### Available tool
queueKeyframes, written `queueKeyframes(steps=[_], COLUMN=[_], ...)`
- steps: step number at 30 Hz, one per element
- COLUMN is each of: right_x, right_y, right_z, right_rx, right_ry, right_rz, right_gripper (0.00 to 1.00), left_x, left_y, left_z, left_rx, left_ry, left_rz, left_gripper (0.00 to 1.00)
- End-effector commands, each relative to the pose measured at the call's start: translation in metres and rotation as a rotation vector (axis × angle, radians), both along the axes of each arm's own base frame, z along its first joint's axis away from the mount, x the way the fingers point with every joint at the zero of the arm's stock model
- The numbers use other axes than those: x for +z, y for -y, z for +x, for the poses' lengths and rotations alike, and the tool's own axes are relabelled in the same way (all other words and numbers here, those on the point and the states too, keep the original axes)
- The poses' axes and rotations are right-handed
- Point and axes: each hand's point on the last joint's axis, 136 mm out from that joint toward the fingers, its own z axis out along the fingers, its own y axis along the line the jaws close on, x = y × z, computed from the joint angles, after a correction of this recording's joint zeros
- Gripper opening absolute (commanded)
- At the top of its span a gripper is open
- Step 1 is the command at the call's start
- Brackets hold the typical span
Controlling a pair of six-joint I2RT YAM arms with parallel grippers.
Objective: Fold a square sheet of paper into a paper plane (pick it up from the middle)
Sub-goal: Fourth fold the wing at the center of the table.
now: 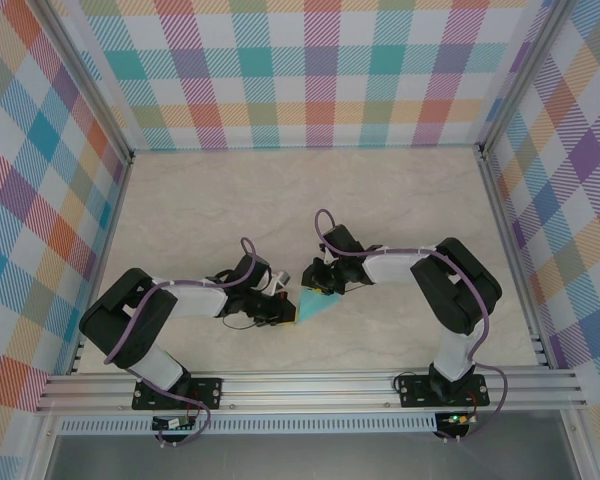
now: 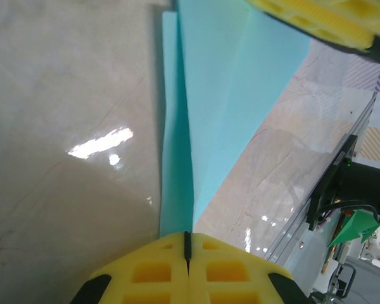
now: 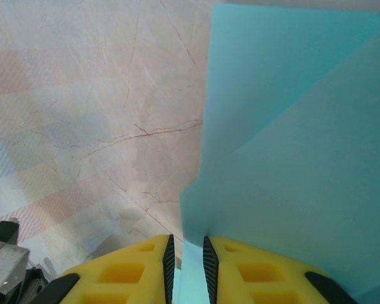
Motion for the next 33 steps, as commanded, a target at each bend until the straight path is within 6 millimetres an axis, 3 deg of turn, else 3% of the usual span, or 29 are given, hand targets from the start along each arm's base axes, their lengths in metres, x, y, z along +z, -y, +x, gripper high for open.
queueKeyframes(steps=[1, 10, 16, 23, 33], right_x=[-0.038, -0.043, -0.043, -0.044, -0.046], right_y=[0.030, 0.036, 0.035, 0.036, 0.037], right_z=[-0.020, -0.024, -0.024, -0.024, -0.026], right_rx=[-0.024, -0.032, -0.033, -0.035, -0.035], right_ry=[-0.083, -0.089, -0.090, -0.091, -0.098], right_rz=[-0.145, -0.163, -0.163, -0.166, -0.170], right_gripper=[0.24, 0.24, 0.24, 0.24, 0.24], left_x=[-0.018, -0.032, 0.002, 0.053, 0.051], left_y=[-0.012, -0.030, -0.026, -0.004, 0.027], left_z=[-0.012, -0.024, -0.007, 0.016, 0.030], left_rx=[-0.013, -0.018, 0.029, 0.035, 0.005], left_ry=[-0.080, -0.118, -0.007, 0.109, 0.063], left_rz=[0.066, 0.168, 0.128, 0.005, -0.128], left_gripper=[0.01, 0.00, 0.04, 0.11, 0.15])
